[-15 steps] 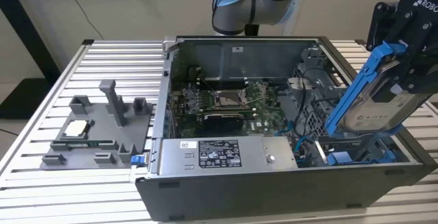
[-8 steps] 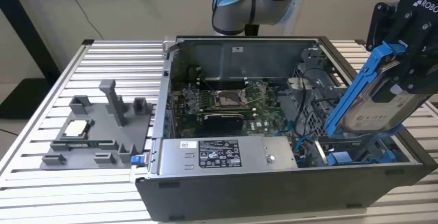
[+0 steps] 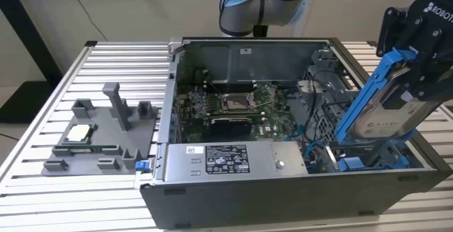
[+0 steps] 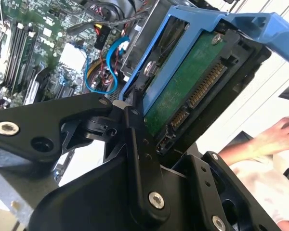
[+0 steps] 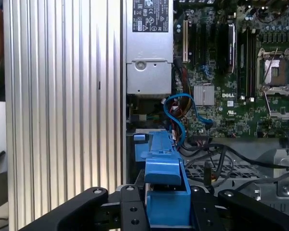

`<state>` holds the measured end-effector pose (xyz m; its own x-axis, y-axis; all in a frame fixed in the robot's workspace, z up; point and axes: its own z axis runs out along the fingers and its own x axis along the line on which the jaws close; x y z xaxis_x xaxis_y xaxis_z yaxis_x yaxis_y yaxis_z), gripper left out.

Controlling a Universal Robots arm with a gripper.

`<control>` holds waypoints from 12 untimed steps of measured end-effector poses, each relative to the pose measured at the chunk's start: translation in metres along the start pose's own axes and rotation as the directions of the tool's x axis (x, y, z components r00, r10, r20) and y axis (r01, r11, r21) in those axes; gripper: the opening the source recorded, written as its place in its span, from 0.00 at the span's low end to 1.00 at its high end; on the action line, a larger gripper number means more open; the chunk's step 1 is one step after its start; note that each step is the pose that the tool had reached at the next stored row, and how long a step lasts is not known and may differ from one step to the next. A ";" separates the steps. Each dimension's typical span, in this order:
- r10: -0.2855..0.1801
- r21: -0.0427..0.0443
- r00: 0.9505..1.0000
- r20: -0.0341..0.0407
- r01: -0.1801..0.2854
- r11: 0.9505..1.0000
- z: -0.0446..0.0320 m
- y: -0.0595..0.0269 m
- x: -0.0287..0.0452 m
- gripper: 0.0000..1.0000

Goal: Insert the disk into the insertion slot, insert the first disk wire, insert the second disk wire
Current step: 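Insert the disk into the insertion slot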

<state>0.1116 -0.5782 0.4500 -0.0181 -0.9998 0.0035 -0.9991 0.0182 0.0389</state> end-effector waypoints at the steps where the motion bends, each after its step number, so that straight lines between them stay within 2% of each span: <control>1: 0.000 0.000 1.000 0.000 0.000 1.000 0.0006 0.0000 0.0000 0.33; 8: 0.000 0.000 1.000 0.000 0.000 1.000 0.0047 -0.0002 0.0000 0.33; 12: 0.000 0.000 1.000 0.000 0.000 1.000 0.0098 -0.0003 0.0000 0.33</control>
<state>0.1115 -0.5783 0.4402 -0.0182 -0.9998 0.0035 -0.9991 0.0184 0.0389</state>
